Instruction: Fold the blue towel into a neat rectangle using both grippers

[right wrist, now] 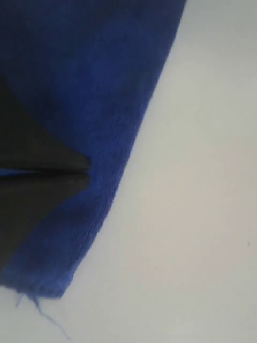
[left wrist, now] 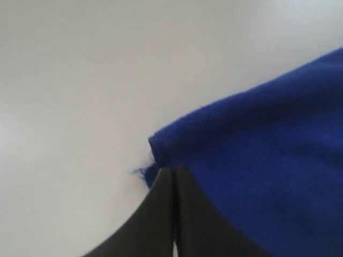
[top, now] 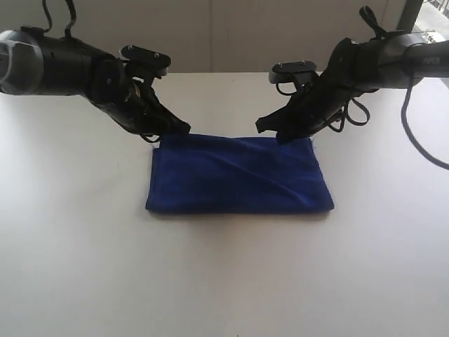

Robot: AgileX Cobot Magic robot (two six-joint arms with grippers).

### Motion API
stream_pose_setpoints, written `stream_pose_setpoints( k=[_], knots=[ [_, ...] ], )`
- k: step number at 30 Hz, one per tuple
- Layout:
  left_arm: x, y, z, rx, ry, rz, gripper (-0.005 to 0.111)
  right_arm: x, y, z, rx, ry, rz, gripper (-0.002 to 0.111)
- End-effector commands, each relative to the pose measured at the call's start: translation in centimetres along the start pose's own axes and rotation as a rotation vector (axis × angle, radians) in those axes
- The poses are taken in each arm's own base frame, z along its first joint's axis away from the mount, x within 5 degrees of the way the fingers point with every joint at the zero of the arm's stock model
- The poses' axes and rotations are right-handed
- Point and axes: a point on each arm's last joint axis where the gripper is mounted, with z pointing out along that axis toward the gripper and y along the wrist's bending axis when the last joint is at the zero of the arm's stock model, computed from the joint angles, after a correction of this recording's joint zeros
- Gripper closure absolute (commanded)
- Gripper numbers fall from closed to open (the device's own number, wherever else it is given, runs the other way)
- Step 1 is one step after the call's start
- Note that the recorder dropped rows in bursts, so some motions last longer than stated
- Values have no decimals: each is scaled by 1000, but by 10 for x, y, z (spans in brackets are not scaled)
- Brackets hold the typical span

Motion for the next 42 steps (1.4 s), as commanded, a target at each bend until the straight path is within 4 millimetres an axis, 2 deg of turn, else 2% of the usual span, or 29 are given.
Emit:
stream_pose_setpoints(
  k=[1,5,11,16,20,24,26,28,31,33,37,42],
  knots=[
    [9,-26,2,37,78,38,107,-1,26,-2,-121,-16,-90,108],
    [21,-37,15,46,146,61,107,-3,39,0,-141,-35,-156,108],
    [43,-41,36,62,290,46,107,0,37,15,-118,-46,-150,108],
    [53,-42,34,92,386,124,107,8,33,33,-109,-20,-114,108],
    [62,-41,29,117,498,229,107,6,28,35,-83,-47,-43,108],
    [65,-40,27,138,535,297,107,6,26,35,-78,-50,-31,108],
    [64,-40,28,137,523,295,107,6,26,35,-77,-52,-31,108],
    [55,-40,23,134,483,294,107,2,28,28,-82,-60,-36,108],
    [25,-38,0,122,327,287,107,-10,33,2,-85,-114,-50,108],
    [15,-38,-10,117,251,284,107,-17,36,-13,-83,-149,-65,108],
    [11,-37,-5,97,203,309,107,-21,35,-17,-68,-180,-82,108],
    [12,-30,16,74,140,284,107,-16,33,-5,-65,-161,-81,108]
  ],
)
